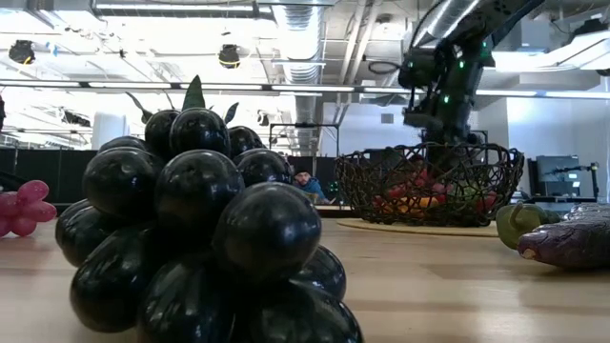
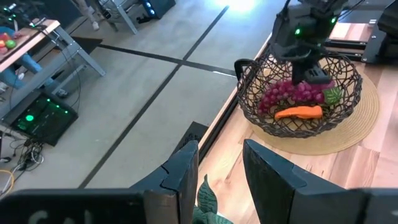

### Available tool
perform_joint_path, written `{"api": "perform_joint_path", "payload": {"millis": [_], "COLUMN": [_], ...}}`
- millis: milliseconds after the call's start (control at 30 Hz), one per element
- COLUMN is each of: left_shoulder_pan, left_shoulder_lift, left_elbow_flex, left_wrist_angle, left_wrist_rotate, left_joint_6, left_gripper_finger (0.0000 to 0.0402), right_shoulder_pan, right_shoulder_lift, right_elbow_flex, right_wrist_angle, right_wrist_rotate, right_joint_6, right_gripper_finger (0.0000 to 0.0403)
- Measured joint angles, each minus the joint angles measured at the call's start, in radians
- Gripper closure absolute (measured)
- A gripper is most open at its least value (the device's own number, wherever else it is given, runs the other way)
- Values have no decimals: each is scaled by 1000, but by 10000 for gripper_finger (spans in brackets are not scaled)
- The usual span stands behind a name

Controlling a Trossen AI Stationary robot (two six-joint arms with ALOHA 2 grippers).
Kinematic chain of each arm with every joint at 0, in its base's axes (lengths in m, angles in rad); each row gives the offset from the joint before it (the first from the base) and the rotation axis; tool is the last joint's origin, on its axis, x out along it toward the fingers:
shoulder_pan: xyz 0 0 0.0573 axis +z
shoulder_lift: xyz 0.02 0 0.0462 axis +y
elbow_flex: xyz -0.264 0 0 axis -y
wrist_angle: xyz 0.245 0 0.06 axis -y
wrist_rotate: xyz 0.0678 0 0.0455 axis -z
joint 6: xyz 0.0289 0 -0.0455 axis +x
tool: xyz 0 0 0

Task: Build produce basket
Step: Put the purple grapes into the black wire basket, then put the violet eggplant into the black wire basket

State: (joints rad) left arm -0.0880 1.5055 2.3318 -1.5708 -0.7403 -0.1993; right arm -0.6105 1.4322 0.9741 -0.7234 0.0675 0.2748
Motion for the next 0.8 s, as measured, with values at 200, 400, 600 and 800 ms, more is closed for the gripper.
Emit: {"api": "perform_joint_path", "payload": {"millis": [200,400,600,800], "left_shoulder_pan": [0,0,0,0], "left_shoulder_lift": [0,0,0,0], "left_elbow_flex": [0,0,0,0], "left_wrist_angle": [0,0,0,0], "left_wrist_rotate": [0,1,1,1], "left_joint_6": [2,13,33,72], "left_gripper_finger": [284,284,284,284], "right_shoulder_pan": [1,93,271,471], "right_shoulder_lift": [-13,-13,-14,-14], "right_elbow_flex": [144,336,496,561], "right_wrist_angle": [-198,-417,-543,-545], "right_wrist_rotate": [10,6,-82,-129], "right_joint_6": [-21,0,139,335], "right_gripper_finger": [290,227,177,169]}}
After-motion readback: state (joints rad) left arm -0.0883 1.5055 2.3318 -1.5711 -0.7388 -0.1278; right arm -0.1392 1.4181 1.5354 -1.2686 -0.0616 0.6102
